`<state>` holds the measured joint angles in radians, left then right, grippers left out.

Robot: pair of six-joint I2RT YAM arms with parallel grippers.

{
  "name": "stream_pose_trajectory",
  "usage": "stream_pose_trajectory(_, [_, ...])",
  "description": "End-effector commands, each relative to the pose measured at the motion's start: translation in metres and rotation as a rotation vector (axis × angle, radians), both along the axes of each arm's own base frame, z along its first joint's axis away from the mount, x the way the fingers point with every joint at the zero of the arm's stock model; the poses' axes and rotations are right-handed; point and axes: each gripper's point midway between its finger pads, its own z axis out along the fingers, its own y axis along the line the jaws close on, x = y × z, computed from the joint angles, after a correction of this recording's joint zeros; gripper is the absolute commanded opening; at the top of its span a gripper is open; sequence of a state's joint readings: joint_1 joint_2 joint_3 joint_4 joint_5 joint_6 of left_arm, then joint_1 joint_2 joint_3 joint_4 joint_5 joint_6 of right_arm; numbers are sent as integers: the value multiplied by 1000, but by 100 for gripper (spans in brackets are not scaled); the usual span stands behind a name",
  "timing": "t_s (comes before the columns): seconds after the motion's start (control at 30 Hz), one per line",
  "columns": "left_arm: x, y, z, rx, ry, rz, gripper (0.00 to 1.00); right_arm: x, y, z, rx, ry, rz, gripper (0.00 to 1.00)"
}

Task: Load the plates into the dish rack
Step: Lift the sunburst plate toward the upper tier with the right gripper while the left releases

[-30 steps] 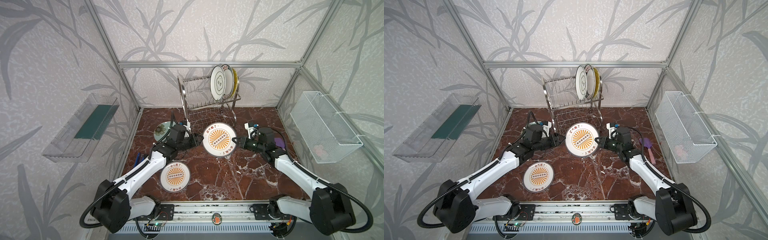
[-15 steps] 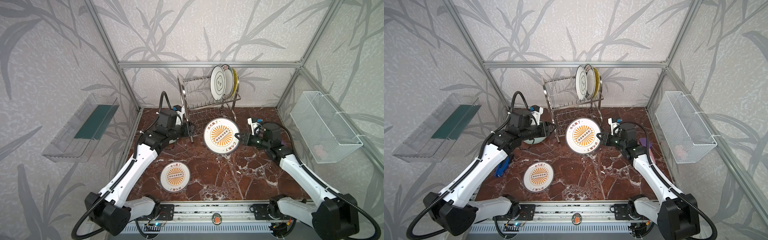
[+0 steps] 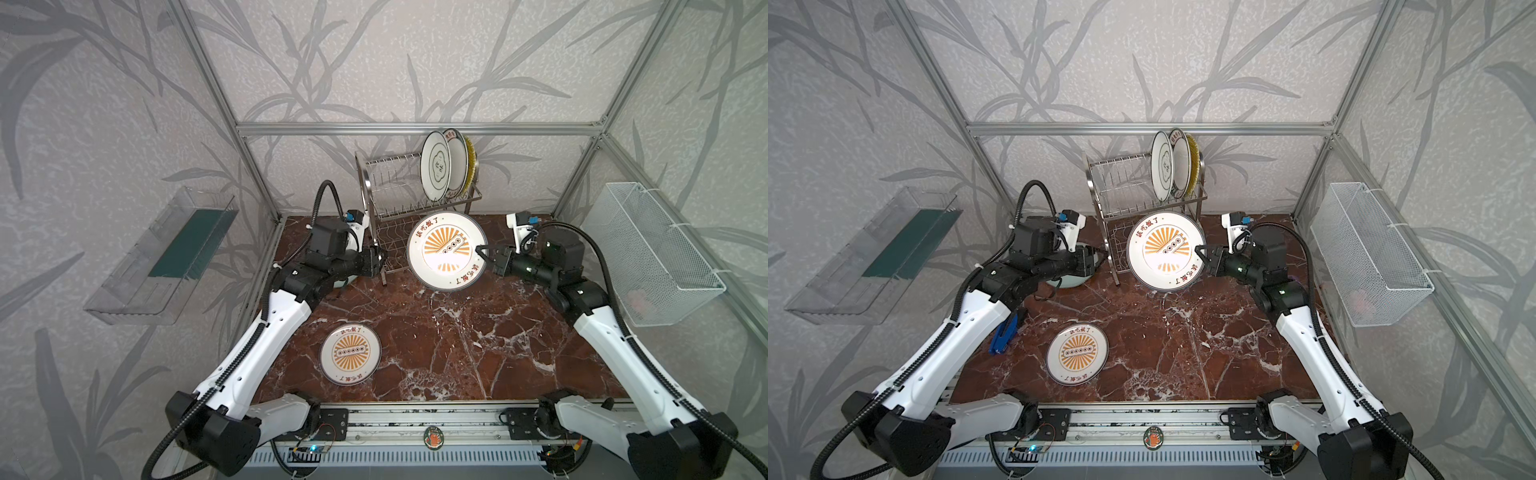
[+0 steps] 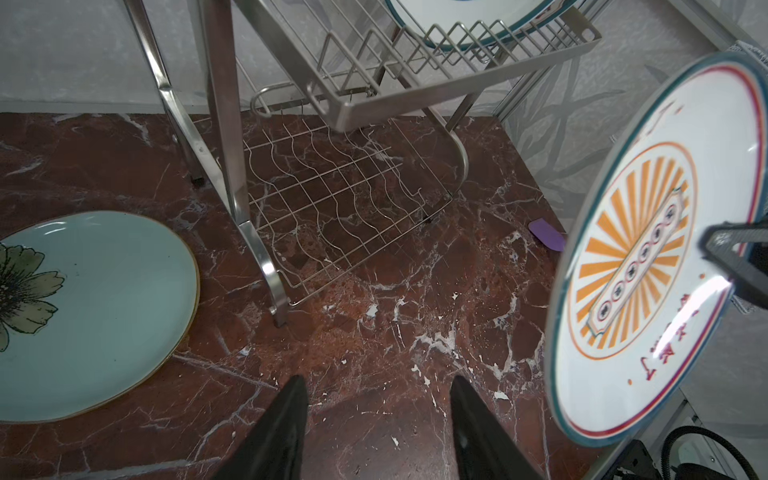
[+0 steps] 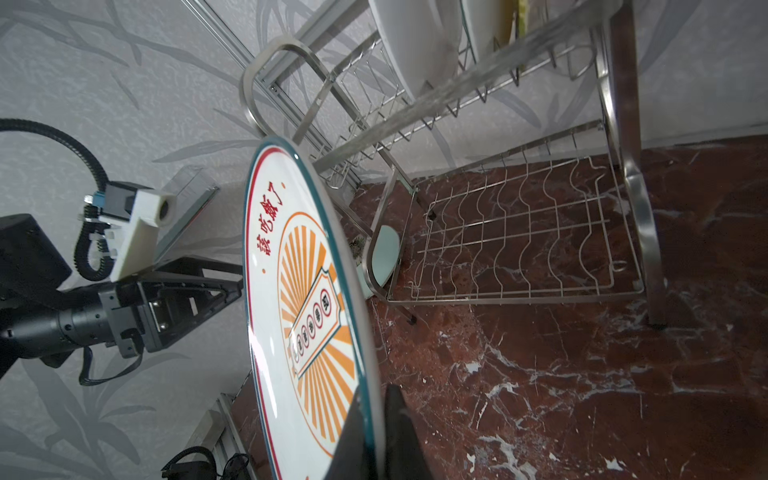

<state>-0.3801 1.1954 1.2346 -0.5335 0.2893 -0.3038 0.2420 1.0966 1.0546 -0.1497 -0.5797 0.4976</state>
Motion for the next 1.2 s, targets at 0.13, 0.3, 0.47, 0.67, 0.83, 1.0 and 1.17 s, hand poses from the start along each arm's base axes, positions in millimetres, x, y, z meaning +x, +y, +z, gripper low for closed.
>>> stream_pose_trajectory(0.13, [-1, 4, 15, -5, -129, -8, 54, 14, -4, 82, 2, -212, -40, 0])
stream_pose_trajectory(0.3, [-2, 5, 17, -2, -182, -21, 54, 26, 5, 113, -37, -285, -49, 0])
stream_pose_trajectory(0.47, [-6, 5, 19, -5, -239, -37, 54, 37, 19, 139, -101, -367, -74, 0])
stream_pose_trajectory(0.67, [-7, 14, 21, 12, -330, -1, 54, 49, 42, 169, -186, -465, -98, 0])
stream_pose_trajectory(0.83, [-8, 18, 23, 32, -351, 5, 54, 64, 57, 188, -264, -538, -162, 0])
stream_pose_trajectory(1.0, [-7, 19, 20, 52, -351, 7, 54, 83, 67, 202, -329, -585, -242, 0])
stream_pose_trajectory(1.17, [-8, 22, 19, 74, -362, 13, 54, 103, 71, 208, -355, -595, -316, 0])
